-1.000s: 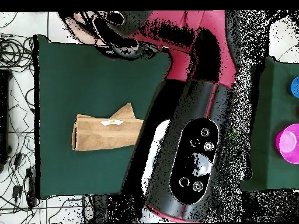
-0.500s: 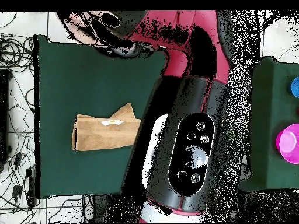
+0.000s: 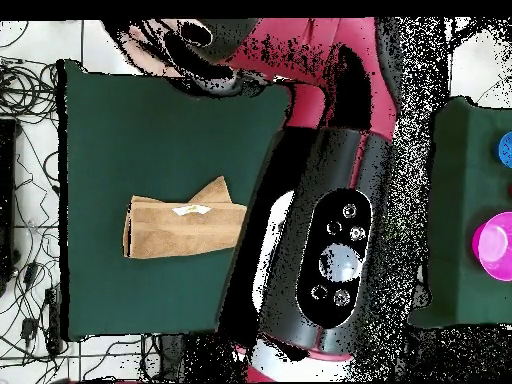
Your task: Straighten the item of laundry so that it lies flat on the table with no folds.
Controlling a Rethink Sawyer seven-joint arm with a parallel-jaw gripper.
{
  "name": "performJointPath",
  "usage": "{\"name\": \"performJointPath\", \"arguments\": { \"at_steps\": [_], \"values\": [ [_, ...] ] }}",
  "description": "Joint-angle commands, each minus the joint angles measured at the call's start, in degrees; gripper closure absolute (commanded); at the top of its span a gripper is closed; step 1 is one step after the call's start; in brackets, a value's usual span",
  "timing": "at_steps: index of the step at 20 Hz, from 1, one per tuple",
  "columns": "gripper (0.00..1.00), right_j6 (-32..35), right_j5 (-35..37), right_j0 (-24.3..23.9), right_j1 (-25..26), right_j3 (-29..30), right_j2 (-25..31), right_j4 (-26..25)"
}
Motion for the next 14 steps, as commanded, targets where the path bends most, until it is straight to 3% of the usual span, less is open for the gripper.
{"name": "performJointPath", "arguments": {
  "at_steps": [1, 14],
  "values": [
    [0.0, -9.1, 5.4, -5.6, -9.2, -12.0, 2.7, 1.5],
    [0.0, -8.9, 9.0, -6.3, -7.8, -15.9, 4.4, 0.0]
  ]
}}
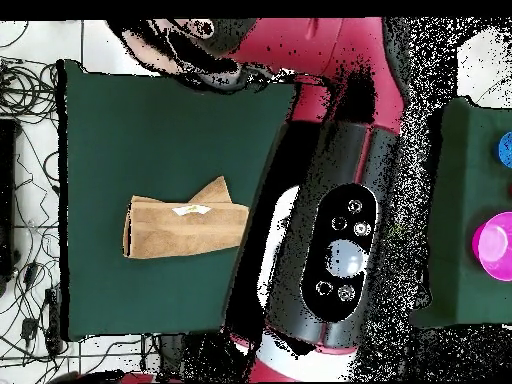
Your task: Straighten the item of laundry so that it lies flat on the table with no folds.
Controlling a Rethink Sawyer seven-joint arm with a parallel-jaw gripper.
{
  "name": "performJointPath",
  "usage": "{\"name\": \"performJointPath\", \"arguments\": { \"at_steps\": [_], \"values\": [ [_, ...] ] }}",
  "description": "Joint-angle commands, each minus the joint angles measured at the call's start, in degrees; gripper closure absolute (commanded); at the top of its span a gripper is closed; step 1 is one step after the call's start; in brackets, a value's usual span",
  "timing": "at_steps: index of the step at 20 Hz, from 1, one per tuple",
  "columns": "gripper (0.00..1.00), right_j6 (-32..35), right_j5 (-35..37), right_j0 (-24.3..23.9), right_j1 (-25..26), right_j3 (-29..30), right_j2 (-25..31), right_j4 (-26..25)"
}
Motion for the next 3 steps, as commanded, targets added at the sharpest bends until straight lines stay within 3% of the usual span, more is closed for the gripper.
{"name": "performJointPath", "arguments": {
  "at_steps": [1, 3],
  "values": [
    [0.0, -9.1, 6.6, -5.6, -8.4, -12.6, 2.7, 2.1],
    [0.0, -9.1, 8.1, -5.6, -7.8, -14.0, 2.8, 1.7]
  ]
}}
